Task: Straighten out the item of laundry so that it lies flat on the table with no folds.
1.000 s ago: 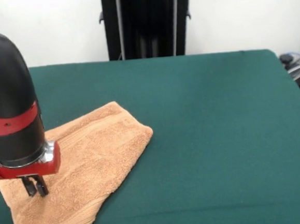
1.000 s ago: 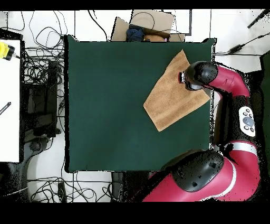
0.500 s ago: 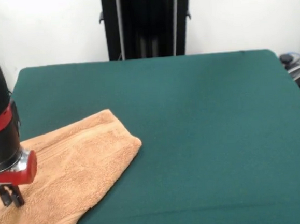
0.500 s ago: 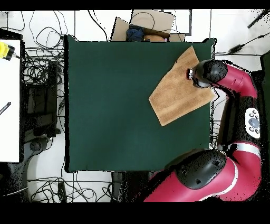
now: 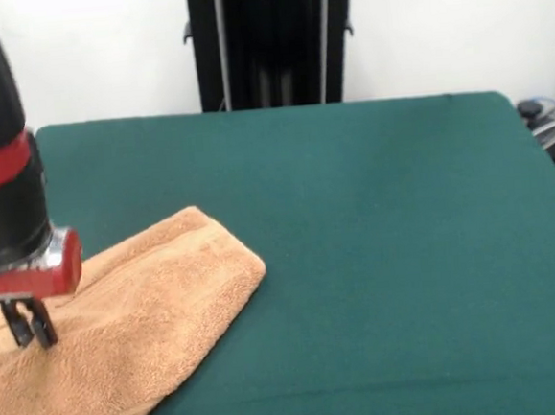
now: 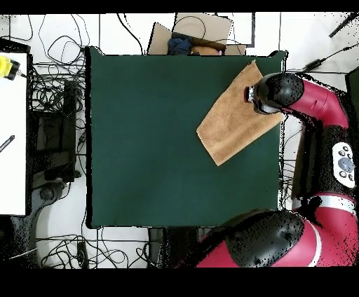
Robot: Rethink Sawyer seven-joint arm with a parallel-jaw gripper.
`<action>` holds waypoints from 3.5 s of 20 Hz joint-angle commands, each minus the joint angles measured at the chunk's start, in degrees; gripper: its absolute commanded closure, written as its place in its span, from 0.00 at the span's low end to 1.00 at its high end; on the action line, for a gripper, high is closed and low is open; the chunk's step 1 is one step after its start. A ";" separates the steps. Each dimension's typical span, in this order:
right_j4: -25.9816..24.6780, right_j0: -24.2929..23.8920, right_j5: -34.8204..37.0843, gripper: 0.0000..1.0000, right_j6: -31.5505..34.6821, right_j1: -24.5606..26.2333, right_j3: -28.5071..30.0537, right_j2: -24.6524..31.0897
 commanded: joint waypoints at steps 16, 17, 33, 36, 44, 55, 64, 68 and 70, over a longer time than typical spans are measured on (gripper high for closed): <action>7.95 9.81 15.79 1.00 12.96 -12.52 10.50 -8.07; 8.29 9.99 16.49 1.00 13.12 -12.45 10.28 -8.32; 7.84 18.36 12.83 1.00 26.76 -22.75 18.49 -20.70; 8.31 20.84 12.27 1.00 28.88 -25.78 21.15 -23.82; 15.88 21.99 18.36 1.00 28.45 -32.26 27.85 -24.68; 17.74 29.70 35.07 1.00 34.81 -37.42 22.04 -29.10; 20.86 30.47 19.97 1.00 35.51 -37.58 35.62 -30.35; 22.69 29.86 5.63 1.00 35.30 -36.46 43.65 -29.66; 23.26 29.27 -0.79 1.00 34.90 -34.83 46.08 -28.82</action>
